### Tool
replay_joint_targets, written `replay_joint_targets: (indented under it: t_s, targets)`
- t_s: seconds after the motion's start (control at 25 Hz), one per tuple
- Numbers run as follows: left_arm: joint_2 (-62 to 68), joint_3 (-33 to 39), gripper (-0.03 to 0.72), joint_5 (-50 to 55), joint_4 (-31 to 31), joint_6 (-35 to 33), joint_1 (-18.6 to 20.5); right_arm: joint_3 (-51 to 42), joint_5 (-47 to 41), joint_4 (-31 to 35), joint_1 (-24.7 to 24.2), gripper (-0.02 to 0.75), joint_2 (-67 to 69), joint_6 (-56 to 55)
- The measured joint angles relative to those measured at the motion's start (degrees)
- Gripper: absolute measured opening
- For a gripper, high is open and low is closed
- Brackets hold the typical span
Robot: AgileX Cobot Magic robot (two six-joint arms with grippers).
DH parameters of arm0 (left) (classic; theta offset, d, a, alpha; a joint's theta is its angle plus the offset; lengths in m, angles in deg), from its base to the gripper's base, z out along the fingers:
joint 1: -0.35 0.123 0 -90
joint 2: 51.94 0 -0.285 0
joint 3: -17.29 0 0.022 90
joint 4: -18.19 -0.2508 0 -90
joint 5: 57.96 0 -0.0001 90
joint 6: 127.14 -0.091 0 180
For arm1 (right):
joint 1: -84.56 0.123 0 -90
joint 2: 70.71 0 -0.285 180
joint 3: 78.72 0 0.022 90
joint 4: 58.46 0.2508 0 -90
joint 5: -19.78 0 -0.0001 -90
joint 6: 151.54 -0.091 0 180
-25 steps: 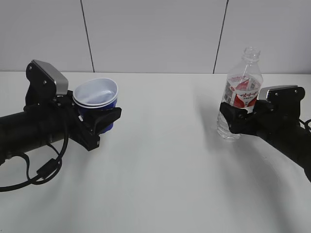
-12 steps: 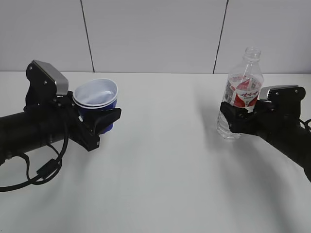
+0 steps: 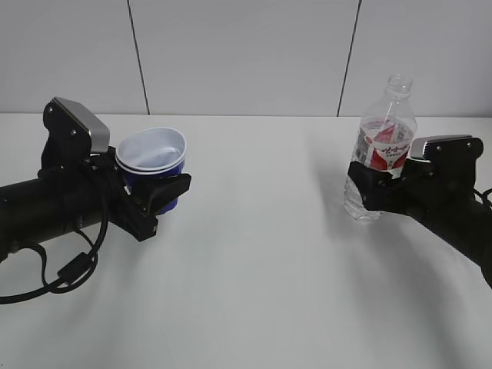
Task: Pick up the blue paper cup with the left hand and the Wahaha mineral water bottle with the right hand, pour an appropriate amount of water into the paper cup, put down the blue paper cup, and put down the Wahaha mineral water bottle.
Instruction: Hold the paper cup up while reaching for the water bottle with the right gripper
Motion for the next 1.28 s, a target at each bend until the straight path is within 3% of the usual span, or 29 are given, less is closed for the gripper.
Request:
replay_joint_targets:
  t_s: [1.28]
  targets:
    - [0.0,0.0,0.410,0.2,0.0,0.0,0.0,2.5,-0.7,-1.2,0.0,0.648,0.2,0.6]
